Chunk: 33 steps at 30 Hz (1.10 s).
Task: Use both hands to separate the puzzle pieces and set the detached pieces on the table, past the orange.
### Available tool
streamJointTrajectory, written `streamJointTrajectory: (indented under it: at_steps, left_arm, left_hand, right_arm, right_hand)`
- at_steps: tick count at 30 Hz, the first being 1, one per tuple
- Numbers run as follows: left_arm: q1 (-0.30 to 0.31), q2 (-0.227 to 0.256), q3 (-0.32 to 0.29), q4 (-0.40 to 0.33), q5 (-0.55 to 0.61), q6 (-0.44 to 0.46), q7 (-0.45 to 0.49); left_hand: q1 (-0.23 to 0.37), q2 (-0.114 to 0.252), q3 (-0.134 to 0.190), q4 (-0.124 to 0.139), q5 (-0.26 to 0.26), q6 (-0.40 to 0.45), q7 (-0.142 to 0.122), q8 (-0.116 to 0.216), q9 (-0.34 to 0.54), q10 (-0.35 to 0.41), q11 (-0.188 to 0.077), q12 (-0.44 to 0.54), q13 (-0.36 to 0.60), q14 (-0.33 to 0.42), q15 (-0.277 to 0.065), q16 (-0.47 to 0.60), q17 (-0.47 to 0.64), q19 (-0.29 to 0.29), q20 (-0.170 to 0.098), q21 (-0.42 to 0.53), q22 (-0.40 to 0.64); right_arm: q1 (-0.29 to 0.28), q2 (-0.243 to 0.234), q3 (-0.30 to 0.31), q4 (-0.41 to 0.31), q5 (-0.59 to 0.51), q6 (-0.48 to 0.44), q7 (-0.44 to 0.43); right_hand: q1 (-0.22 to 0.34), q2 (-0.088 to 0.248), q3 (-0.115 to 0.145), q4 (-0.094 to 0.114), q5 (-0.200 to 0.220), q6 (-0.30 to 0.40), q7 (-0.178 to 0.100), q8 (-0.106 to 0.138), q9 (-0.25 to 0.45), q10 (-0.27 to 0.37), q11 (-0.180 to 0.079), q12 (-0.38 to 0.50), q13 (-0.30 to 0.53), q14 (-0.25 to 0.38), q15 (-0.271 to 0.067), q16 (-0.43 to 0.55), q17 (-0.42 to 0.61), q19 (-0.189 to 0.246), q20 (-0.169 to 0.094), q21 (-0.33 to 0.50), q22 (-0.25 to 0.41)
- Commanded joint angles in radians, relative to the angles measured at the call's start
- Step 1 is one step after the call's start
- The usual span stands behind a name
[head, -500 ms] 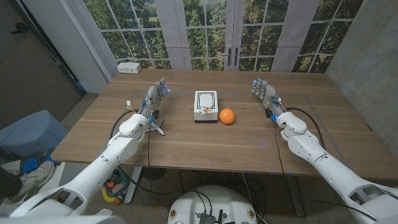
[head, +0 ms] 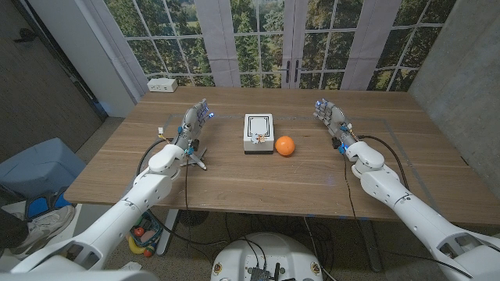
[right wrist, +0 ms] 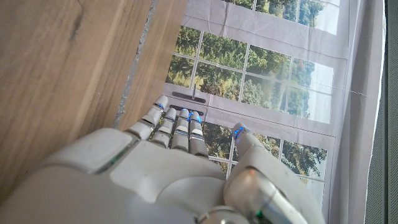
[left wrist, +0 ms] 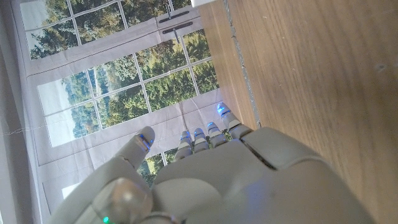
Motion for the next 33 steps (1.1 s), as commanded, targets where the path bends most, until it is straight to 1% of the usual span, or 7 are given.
streamJointTrajectory:
  at_steps: [1,3,5,9,11,20,33]
  left_arm:
    - [0.009,0.018,0.017,-0.037,0.090,0.004,0.079]
    - [0.007,0.028,0.026,-0.045,0.132,0.004,0.102]
    - [0.002,0.047,0.041,-0.064,0.196,0.012,0.134]
    - [-0.006,0.071,0.058,-0.086,0.273,0.024,0.163]
    - [-0.008,0.075,0.061,-0.090,0.288,0.026,0.167]
    - [-0.019,0.101,0.076,-0.105,0.368,0.027,0.177]
    - [-0.028,0.140,0.101,-0.138,0.486,0.043,0.190]
  left_hand:
    - [0.008,0.055,0.006,-0.023,-0.001,0.010,-0.018,0.010,0.004,0.012,-0.012,0.013,0.003,0.002,-0.033,0.005,-0.005,0.011,-0.041,-0.005,0.005]
    - [0.013,0.043,0.004,-0.046,-0.005,0.030,-0.029,0.016,0.005,0.019,-0.014,0.014,0.003,0.009,-0.036,0.004,-0.008,0.019,-0.035,-0.009,0.005]
    - [0.020,0.029,-0.003,-0.077,-0.013,0.057,-0.032,0.022,0.005,0.028,-0.019,0.017,0.003,0.018,-0.033,0.004,-0.010,0.028,-0.031,-0.014,0.005]
    - [0.029,0.010,-0.012,-0.117,-0.025,0.077,-0.036,0.022,0.006,0.044,-0.018,0.019,0.003,0.033,-0.026,0.006,-0.010,0.041,-0.030,-0.021,0.005]
    - [0.033,0.006,-0.015,-0.131,-0.029,0.082,-0.035,0.022,0.006,0.050,-0.018,0.021,0.003,0.036,-0.025,0.005,-0.010,0.045,-0.027,-0.024,0.005]
    - [0.042,0.003,-0.018,-0.157,-0.036,0.092,-0.038,0.021,0.006,0.058,-0.017,0.021,0.004,0.041,-0.023,0.005,-0.009,0.051,-0.022,-0.031,0.005]
    - [0.050,0.004,-0.021,-0.180,-0.041,0.096,-0.045,0.018,0.006,0.060,-0.020,0.019,0.004,0.044,-0.023,0.004,-0.009,0.056,-0.015,-0.038,0.005]
  right_arm:
    - [0.022,0.004,-0.004,0.031,0.001,0.008,0.025]
    - [0.023,0.006,-0.004,0.035,0.004,0.008,0.027]
    - [0.025,0.006,-0.003,0.041,0.000,0.014,0.027]
    - [0.023,0.008,-0.001,0.043,-0.001,0.021,0.024]
    - [0.022,0.009,0.000,0.041,0.000,0.021,0.022]
    - [0.007,0.007,0.003,0.021,-0.006,0.027,0.001]
    - [-0.019,-0.002,0.012,-0.014,-0.014,0.033,-0.029]
  right_hand:
    - [0.004,0.015,0.007,-0.001,0.004,0.008,-0.001,0.006,0.002,0.010,-0.001,0.007,0.005,0.007,-0.035,0.005,0.001,0.010,-0.063,-0.004,0.004]
    - [0.004,0.016,0.007,-0.001,0.004,0.008,-0.001,0.006,0.002,0.010,-0.001,0.007,0.005,0.008,-0.033,0.005,0.001,0.011,-0.060,-0.004,0.004]
    - [0.005,0.016,0.008,-0.002,0.004,0.009,-0.001,0.007,0.002,0.011,-0.001,0.007,0.005,0.010,-0.029,0.005,0.001,0.013,-0.057,-0.005,0.004]
    - [0.007,0.014,0.008,-0.006,0.004,0.010,0.000,0.007,0.002,0.015,0.003,0.008,0.005,0.016,-0.025,0.006,0.000,0.018,-0.051,-0.006,0.004]
    - [0.009,0.013,0.008,-0.008,0.004,0.010,0.000,0.007,0.002,0.016,0.003,0.009,0.005,0.017,-0.026,0.006,-0.001,0.019,-0.050,-0.007,0.004]
    - [0.014,0.011,0.009,-0.014,0.003,0.013,0.002,0.008,0.002,0.017,0.004,0.009,0.005,0.022,-0.025,0.007,-0.003,0.023,-0.048,-0.009,0.004]
    - [0.018,0.011,0.011,-0.019,0.003,0.013,0.002,0.008,0.002,0.019,0.005,0.009,0.005,0.025,-0.024,0.007,-0.004,0.026,-0.048,-0.011,0.004]
